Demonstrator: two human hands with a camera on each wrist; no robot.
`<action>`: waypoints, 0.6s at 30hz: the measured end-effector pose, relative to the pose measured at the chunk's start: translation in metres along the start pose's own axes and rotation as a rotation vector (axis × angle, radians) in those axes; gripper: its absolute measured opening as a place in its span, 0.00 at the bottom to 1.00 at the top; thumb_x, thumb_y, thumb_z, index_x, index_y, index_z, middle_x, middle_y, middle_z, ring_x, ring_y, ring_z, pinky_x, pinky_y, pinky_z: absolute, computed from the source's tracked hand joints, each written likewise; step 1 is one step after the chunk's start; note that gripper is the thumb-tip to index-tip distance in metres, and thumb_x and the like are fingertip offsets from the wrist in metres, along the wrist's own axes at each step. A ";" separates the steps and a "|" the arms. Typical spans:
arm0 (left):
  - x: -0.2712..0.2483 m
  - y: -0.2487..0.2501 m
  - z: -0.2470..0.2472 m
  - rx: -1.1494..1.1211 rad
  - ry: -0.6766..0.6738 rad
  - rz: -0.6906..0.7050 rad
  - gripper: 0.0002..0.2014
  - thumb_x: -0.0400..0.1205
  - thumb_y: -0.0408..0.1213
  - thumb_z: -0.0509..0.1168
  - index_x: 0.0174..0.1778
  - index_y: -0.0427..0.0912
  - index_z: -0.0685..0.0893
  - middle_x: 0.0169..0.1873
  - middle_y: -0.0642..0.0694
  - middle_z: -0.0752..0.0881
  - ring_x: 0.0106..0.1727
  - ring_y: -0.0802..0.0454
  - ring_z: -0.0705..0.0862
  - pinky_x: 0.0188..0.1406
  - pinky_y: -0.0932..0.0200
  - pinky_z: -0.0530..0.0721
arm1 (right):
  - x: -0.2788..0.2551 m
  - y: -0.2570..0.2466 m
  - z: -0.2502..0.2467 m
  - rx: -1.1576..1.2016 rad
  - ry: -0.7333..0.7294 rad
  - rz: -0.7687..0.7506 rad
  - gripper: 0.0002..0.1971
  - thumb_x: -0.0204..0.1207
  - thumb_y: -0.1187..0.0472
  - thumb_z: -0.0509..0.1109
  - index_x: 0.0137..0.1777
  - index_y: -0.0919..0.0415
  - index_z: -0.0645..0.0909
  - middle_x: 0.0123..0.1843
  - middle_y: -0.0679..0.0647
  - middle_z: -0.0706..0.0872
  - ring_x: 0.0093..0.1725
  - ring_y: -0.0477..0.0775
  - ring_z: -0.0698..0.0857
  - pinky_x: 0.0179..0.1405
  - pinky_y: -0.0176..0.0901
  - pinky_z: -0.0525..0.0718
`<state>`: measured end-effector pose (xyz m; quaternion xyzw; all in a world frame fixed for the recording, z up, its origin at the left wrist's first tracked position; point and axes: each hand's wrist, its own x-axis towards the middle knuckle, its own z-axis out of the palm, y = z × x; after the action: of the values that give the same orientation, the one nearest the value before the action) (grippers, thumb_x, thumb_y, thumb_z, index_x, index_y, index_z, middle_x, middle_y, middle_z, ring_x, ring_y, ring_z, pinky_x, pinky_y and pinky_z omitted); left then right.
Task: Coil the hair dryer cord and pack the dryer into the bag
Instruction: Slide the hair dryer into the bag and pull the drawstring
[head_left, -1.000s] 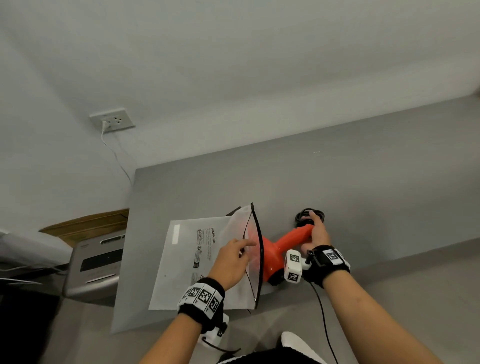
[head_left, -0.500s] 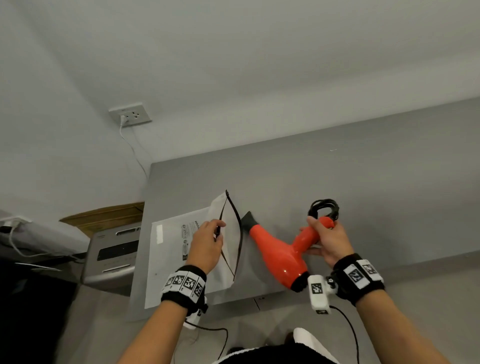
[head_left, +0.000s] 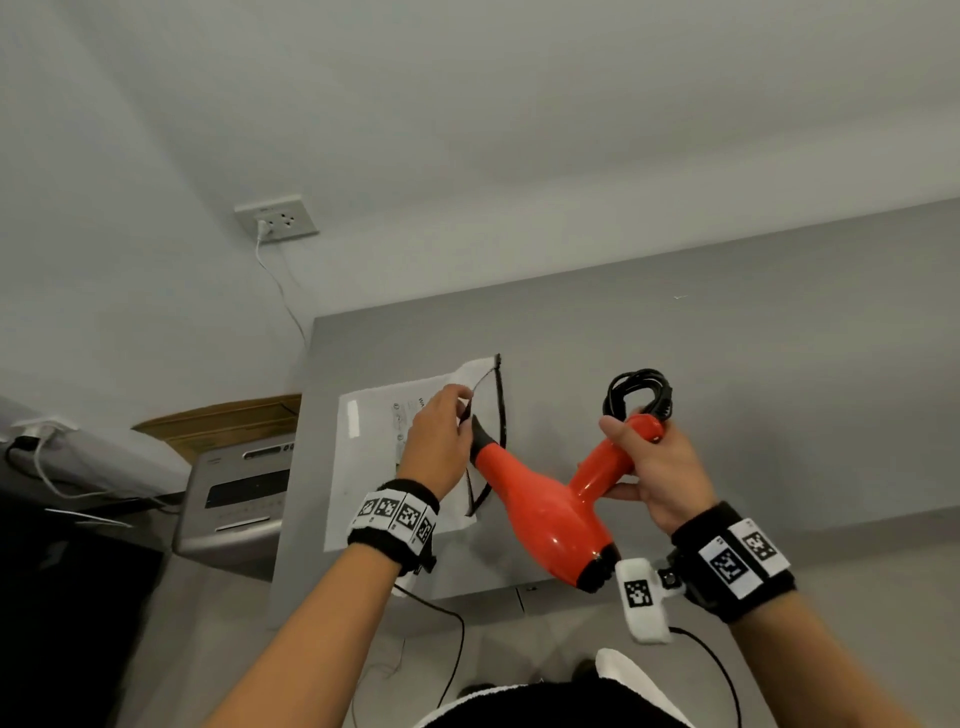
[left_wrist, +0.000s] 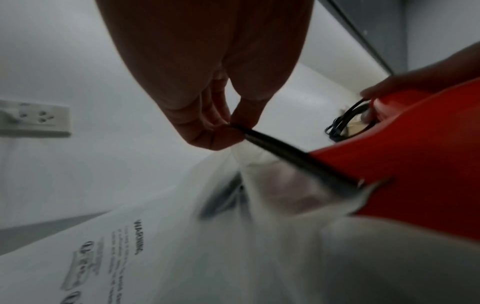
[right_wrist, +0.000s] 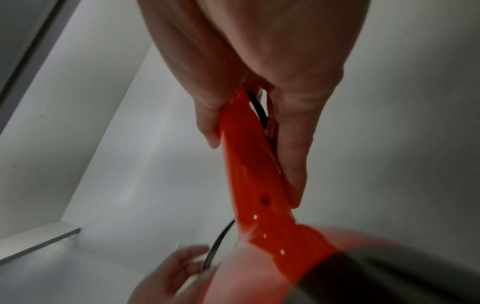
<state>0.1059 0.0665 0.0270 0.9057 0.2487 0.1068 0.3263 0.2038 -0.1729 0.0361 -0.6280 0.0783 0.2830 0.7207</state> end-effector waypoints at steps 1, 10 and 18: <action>-0.002 0.007 0.000 0.000 -0.048 0.040 0.17 0.86 0.29 0.65 0.68 0.50 0.79 0.56 0.53 0.82 0.50 0.54 0.83 0.55 0.60 0.84 | 0.001 0.003 0.004 0.017 0.000 0.011 0.16 0.75 0.57 0.81 0.58 0.52 0.79 0.62 0.68 0.84 0.57 0.78 0.89 0.41 0.79 0.90; -0.032 0.034 0.006 -0.065 -0.135 0.249 0.16 0.87 0.35 0.65 0.70 0.52 0.79 0.56 0.59 0.79 0.47 0.69 0.79 0.51 0.74 0.76 | 0.008 -0.012 0.019 0.252 0.151 -0.053 0.13 0.82 0.60 0.74 0.62 0.53 0.77 0.57 0.56 0.84 0.55 0.61 0.88 0.33 0.63 0.92; -0.032 0.052 0.013 -0.146 -0.056 0.226 0.16 0.86 0.33 0.65 0.67 0.54 0.81 0.59 0.60 0.81 0.53 0.70 0.79 0.56 0.75 0.77 | 0.000 0.009 0.034 0.127 0.119 -0.084 0.19 0.84 0.52 0.71 0.72 0.51 0.73 0.64 0.57 0.86 0.61 0.60 0.89 0.42 0.57 0.94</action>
<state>0.1030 0.0092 0.0497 0.9044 0.1276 0.1353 0.3840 0.1907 -0.1403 0.0349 -0.5996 0.1121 0.2092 0.7643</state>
